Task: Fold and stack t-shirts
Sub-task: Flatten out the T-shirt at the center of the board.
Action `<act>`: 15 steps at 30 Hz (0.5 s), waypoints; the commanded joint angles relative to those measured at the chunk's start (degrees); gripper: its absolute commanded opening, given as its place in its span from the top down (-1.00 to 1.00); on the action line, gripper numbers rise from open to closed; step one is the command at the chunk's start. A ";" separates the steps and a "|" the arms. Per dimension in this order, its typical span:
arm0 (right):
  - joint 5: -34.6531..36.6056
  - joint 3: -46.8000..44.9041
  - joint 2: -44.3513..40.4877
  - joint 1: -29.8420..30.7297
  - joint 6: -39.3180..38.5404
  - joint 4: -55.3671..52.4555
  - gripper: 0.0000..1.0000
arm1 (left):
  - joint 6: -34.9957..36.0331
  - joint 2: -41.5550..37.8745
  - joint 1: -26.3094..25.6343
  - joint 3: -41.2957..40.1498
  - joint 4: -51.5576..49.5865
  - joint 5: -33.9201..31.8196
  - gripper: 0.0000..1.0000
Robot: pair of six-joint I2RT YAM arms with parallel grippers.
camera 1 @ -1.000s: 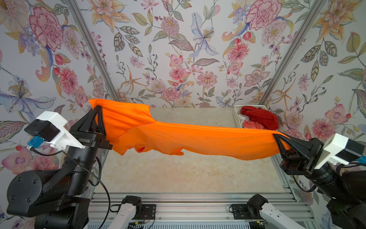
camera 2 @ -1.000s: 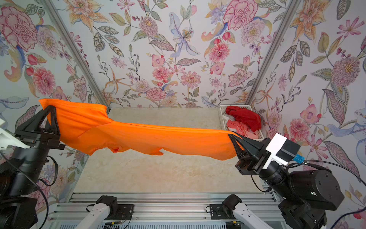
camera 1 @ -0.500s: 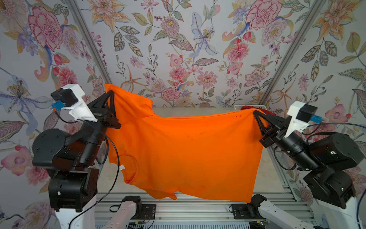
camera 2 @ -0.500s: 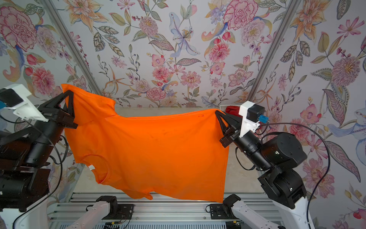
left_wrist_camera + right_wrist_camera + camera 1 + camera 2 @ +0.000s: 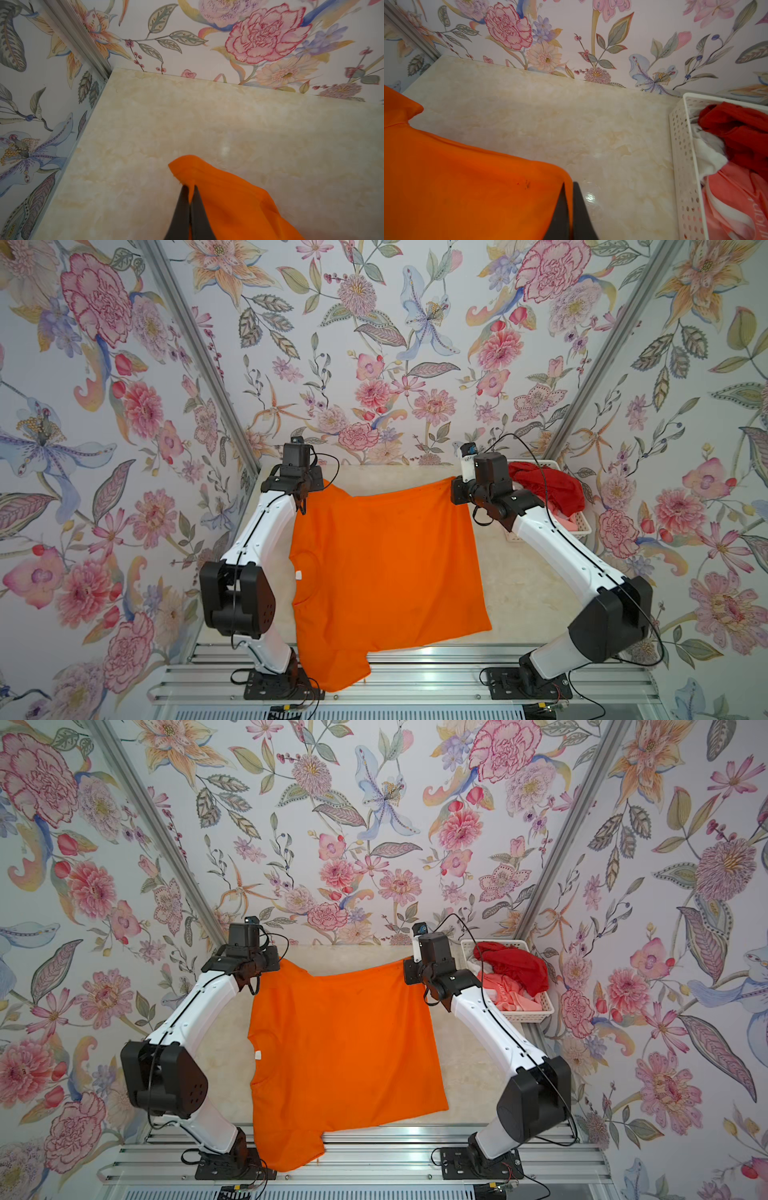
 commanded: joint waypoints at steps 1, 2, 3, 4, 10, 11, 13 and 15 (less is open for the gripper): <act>3.16 12.34 13.23 -3.13 1.64 -0.45 1.00 | 2.10 13.40 0.96 12.89 1.07 -5.99 1.00; 3.95 18.35 18.81 -3.90 1.23 -1.89 1.00 | 3.36 19.04 1.01 19.27 1.05 -5.96 1.00; 4.82 24.92 24.75 -4.45 0.93 -4.04 0.60 | 4.64 23.94 1.01 24.59 0.83 -5.98 0.70; 5.87 33.95 31.84 -4.96 0.08 -7.30 -0.06 | 5.41 29.27 0.92 31.82 0.09 -6.80 0.10; 14.65 81.61 60.49 -6.44 -5.34 -15.87 -1.00 | 7.01 45.00 0.57 61.49 -3.56 -9.60 -0.97; 15.33 76.00 57.50 -6.76 -5.05 -11.84 -1.00 | 7.50 44.64 0.48 62.78 -3.51 -10.72 -0.97; 14.88 65.71 51.48 -7.66 -3.93 -4.89 -1.00 | 9.13 42.94 0.57 63.67 -3.51 -13.05 -0.97; 14.59 60.11 46.80 -8.18 -3.42 -1.82 -1.00 | 10.75 40.24 0.48 62.81 -3.64 -14.87 -0.97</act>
